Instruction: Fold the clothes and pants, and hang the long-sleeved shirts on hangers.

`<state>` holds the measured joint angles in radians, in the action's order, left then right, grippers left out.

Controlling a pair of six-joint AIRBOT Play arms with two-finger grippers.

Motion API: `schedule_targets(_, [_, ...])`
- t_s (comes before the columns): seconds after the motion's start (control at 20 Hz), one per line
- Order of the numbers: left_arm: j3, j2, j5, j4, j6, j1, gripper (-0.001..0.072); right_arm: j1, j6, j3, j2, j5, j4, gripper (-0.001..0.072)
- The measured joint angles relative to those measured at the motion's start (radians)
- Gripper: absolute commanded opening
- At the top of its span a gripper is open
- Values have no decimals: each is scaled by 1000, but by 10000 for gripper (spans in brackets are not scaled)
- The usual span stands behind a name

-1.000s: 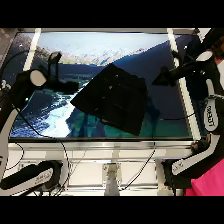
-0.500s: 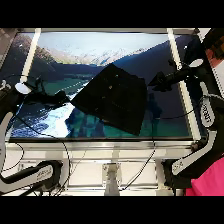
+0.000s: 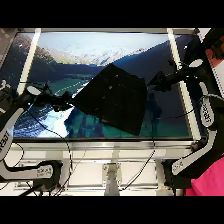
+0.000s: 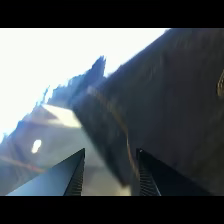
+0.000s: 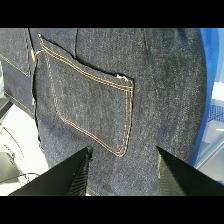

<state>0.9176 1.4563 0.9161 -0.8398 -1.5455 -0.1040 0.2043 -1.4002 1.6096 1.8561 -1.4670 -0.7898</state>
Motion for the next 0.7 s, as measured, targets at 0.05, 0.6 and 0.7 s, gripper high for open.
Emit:
schedule_targets(0.05, [0,8,-29,9,0,8,169,0,-1,0,0,0,0,437])
schedule_targets(0.6, [122,38,-311,60,43,61,6,0,-1,0,0,-6,11,228])
schedule_targets(0.7, [203,43,-349,61,55,76,5,-4,-1,0,0,-7,26,227])
